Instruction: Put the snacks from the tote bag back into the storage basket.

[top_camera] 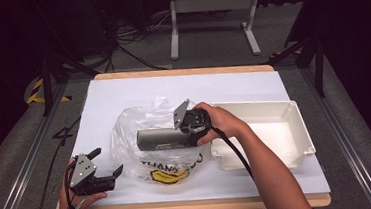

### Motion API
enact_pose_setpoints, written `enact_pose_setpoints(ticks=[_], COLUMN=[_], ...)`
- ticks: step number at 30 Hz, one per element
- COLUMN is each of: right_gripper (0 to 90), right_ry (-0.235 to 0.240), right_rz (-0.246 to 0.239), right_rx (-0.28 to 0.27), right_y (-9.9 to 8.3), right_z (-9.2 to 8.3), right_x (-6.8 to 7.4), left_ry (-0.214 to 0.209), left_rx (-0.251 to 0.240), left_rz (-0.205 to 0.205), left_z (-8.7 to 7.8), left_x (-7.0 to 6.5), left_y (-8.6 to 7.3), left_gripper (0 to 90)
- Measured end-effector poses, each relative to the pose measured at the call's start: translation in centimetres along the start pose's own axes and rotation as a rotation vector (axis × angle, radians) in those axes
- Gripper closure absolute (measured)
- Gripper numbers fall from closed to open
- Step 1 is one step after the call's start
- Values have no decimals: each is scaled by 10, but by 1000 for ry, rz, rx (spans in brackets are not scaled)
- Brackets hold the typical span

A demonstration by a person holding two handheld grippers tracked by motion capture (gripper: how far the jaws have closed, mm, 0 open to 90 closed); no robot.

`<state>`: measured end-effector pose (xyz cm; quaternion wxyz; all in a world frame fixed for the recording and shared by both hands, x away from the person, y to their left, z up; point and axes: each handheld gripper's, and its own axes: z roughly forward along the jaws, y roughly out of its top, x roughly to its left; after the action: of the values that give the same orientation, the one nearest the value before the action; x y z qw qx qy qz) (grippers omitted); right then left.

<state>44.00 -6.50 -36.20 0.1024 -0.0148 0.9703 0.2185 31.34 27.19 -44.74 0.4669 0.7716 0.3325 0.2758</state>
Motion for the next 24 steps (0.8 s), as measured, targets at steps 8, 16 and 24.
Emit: enact_pose_setpoints(ticks=[8, 16, 24], right_gripper=[429, 429, 429], right_ry=[-1, -2, -10], right_rz=[-7, -33, -48], right_rx=[-25, -49, -62], right_y=[1, 5, 10], right_z=[-9, -16, -24], right_x=[1, 4, 5], left_ry=[1, 0, 1], left_rx=[-1, 1, 2], left_rz=[0, 1, 0], left_z=[0, 0, 0], left_x=[0, 0, 0], left_y=[0, 0, -1], left_gripper=[89, 89, 89])
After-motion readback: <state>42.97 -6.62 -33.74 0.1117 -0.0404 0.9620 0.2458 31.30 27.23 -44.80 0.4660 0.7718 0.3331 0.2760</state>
